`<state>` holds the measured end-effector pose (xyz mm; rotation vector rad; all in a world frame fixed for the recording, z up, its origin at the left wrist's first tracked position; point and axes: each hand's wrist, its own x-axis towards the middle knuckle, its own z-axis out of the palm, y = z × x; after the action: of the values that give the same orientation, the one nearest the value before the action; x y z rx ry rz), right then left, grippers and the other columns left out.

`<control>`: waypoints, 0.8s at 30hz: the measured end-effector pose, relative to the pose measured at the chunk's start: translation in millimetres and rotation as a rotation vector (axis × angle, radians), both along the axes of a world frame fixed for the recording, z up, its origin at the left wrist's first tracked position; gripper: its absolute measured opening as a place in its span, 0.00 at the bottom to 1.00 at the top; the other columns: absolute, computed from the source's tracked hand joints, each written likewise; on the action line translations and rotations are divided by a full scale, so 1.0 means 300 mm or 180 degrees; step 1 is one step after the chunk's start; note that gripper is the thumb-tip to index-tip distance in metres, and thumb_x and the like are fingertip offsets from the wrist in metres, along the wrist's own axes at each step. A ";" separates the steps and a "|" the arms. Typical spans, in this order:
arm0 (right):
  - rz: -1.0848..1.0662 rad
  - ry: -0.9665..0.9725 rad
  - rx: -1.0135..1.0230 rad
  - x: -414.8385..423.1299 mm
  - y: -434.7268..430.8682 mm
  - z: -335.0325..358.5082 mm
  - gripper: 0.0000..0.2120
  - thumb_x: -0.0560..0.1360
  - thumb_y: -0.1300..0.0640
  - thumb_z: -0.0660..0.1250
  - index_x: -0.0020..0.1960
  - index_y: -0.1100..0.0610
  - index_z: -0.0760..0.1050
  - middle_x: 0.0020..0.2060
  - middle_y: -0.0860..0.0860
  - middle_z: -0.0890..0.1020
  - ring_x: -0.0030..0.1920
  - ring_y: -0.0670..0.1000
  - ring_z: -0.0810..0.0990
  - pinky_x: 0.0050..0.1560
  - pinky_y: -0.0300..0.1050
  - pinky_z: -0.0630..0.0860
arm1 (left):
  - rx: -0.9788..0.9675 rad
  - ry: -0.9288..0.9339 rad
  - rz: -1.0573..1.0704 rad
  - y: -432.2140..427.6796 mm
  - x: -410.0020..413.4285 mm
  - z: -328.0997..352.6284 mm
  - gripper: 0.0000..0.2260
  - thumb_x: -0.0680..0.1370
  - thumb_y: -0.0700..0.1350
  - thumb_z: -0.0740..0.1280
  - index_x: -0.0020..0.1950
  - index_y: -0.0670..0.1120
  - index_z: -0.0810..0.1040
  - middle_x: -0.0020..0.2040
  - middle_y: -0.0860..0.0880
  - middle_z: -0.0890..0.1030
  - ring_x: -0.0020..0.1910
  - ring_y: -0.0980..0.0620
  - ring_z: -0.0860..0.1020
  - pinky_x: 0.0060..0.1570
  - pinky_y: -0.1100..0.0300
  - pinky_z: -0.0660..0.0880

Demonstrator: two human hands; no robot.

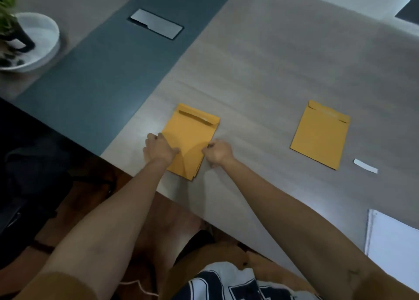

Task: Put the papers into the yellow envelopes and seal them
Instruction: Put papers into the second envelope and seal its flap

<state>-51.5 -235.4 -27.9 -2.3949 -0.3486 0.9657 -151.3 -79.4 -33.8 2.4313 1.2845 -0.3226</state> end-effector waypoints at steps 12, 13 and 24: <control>-0.1039 0.0844 0.0527 -0.016 0.011 -0.003 0.07 0.76 0.56 0.67 0.41 0.56 0.73 0.27 0.53 0.75 0.27 0.54 0.75 0.32 0.46 0.75 | -0.0133 -0.1097 0.0454 0.014 -0.003 0.066 0.20 0.75 0.45 0.72 0.65 0.45 0.72 0.63 0.43 0.70 0.59 0.44 0.73 0.51 0.54 0.73; -0.1044 0.0857 0.0536 -0.019 0.008 0.001 0.05 0.76 0.56 0.67 0.44 0.57 0.74 0.28 0.54 0.76 0.27 0.54 0.75 0.32 0.46 0.75 | -0.0178 -0.1163 0.0451 0.016 -0.002 0.075 0.19 0.76 0.45 0.71 0.66 0.46 0.72 0.63 0.44 0.71 0.57 0.44 0.75 0.49 0.55 0.71; -0.1384 -0.1132 0.0528 0.018 -0.172 0.083 0.15 0.74 0.49 0.71 0.52 0.54 0.69 0.48 0.51 0.76 0.47 0.51 0.76 0.45 0.46 0.74 | -0.1128 -0.1545 0.0171 -0.066 0.067 0.130 0.15 0.76 0.45 0.72 0.62 0.47 0.78 0.62 0.44 0.80 0.63 0.46 0.76 0.52 0.61 0.68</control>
<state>-46.1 -286.9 -3.1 -2.3422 -0.0237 0.3052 -131.2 -99.3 5.3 2.0045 0.9783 0.0554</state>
